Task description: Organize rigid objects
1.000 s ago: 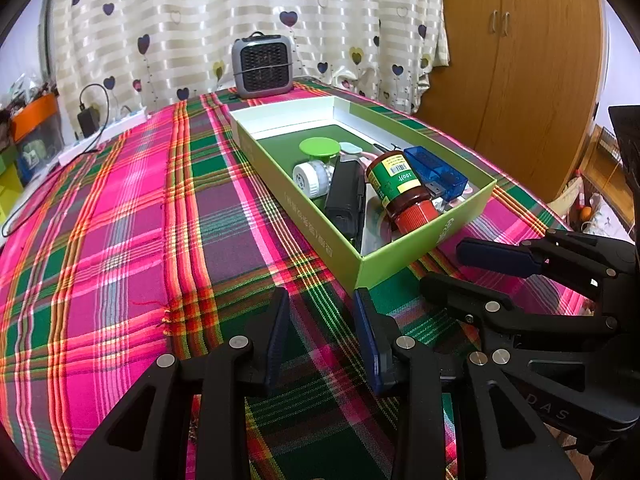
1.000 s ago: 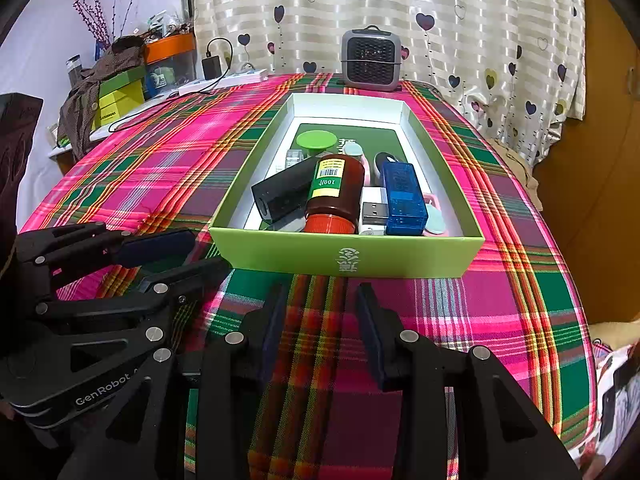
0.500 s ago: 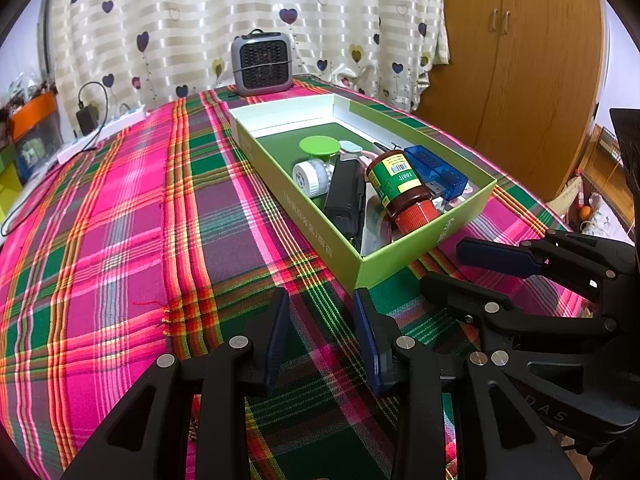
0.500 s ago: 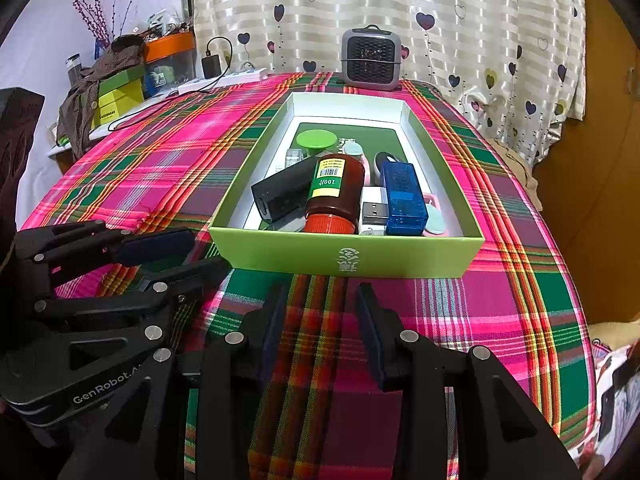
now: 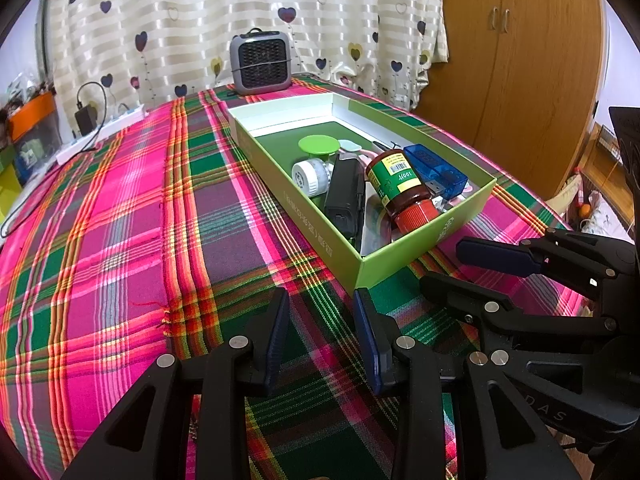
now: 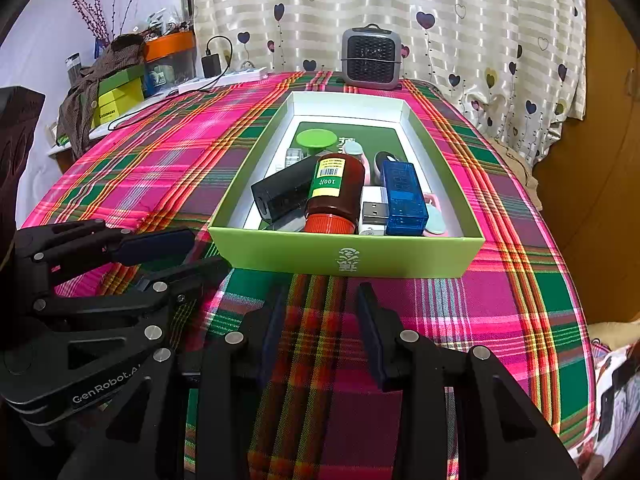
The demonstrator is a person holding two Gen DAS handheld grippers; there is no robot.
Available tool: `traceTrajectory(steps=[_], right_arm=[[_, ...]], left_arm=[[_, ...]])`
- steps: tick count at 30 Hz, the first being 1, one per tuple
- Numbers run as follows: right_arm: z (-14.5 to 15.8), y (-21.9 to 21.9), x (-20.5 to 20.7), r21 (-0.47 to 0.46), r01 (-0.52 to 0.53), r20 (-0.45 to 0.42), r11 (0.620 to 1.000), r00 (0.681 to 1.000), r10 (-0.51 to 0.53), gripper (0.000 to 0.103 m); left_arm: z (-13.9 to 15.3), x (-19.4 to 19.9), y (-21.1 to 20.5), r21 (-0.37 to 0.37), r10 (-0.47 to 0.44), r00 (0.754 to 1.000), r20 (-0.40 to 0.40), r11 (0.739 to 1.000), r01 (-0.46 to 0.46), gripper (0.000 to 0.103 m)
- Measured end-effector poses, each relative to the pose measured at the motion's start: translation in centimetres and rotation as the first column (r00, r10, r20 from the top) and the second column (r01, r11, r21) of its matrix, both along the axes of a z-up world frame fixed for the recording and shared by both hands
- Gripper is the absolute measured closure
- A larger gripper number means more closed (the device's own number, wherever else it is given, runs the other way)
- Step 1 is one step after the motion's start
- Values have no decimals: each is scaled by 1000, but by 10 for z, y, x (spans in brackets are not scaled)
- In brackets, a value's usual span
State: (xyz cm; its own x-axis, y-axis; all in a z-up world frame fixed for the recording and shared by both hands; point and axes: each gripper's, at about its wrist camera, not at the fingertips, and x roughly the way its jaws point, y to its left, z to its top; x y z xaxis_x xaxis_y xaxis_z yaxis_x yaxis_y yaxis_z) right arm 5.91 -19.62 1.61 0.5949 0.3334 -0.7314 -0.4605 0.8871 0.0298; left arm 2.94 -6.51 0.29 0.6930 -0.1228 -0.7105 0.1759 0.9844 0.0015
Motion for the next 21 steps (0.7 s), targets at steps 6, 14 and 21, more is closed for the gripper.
traceTrajectory(steps=[6,14,21], right_arm=[[-1,-1,-1,-2,2,-3,1000,1000,-2,66],[-3,-1,-2,-10,2,-5,1000,1000,-2,66],[-3,-1,-1,-9,1,-6,1000,1000,-1,65]], left_arm=[[0,0,0,-1,0,1000,0,1000,0,71],[1,1,0,-2,0,1000,-1,1000,0,71],[0,0,0,-2,0,1000,0,1000,0,71]])
